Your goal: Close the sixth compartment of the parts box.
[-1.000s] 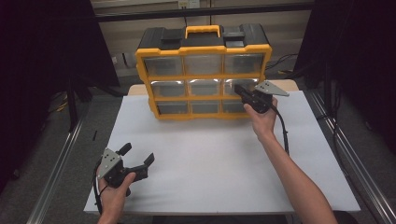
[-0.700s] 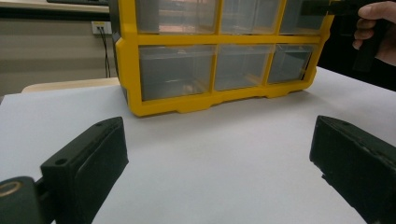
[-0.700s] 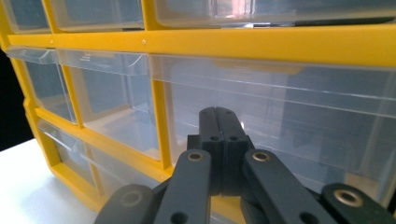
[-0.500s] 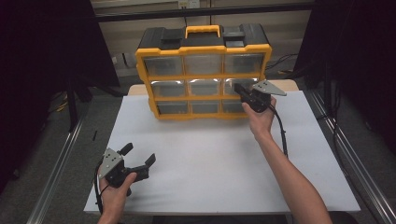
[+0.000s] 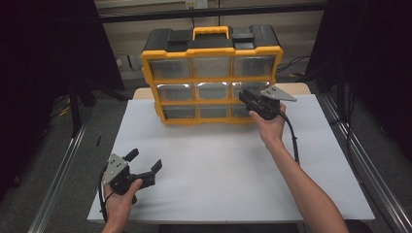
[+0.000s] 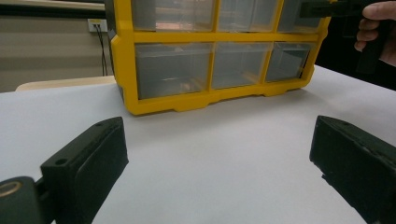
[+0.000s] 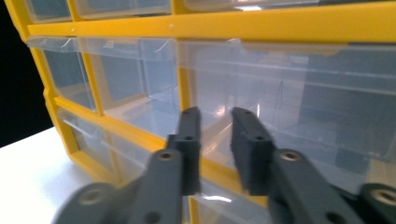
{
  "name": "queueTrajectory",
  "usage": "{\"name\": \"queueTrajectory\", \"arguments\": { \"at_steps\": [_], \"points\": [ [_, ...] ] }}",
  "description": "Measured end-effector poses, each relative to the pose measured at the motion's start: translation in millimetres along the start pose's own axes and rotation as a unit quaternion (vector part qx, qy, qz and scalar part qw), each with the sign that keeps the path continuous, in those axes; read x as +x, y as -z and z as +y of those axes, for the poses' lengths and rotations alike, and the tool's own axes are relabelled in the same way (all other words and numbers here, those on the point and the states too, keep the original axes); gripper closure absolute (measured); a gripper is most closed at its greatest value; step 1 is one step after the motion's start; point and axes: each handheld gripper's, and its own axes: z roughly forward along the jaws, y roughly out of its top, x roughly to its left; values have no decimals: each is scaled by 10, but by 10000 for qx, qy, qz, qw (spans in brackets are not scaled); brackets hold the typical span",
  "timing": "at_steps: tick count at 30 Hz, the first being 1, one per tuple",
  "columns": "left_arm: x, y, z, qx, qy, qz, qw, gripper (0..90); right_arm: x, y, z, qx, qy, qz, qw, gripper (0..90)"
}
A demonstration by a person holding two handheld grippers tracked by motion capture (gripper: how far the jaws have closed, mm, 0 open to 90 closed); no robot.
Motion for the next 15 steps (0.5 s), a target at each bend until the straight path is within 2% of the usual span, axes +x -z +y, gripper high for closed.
{"name": "queueTrajectory", "arguments": {
  "at_steps": [1, 3, 6, 11, 12, 13, 15],
  "points": [
    [10, 4, 2, 22, -52, 15, 10000, 42, 6, 10, -5, 0, -8, 40, 10000, 699],
    [4, -3, -1, -48, 52, 16, 10000, 42, 17, 37, -15, -15, -1, 64, 10000, 630],
    [10, 1, -3, -28, 24, 12, 10000, 42, 16, 76, -26, -18, 8, 154, 9999, 535],
    [5, -2, 2, -22, 15, 48, 10000, 42, 37, 140, -36, 92, 54, 130, 9999, 326],
    [14, -5, 1, -2, -17, -13, 10000, 42, 44, 150, -42, 106, 36, 124, 9999, 312],
    [2, -17, -1, -38, 51, -25, 10000, 42, 40, 162, -50, 123, 48, 162, 9998, 292],
    [-3, -30, 0, -22, 38, 30, 10000, 42, 38, 181, -68, 163, 13, 143, 9998, 215]
  ]
}}
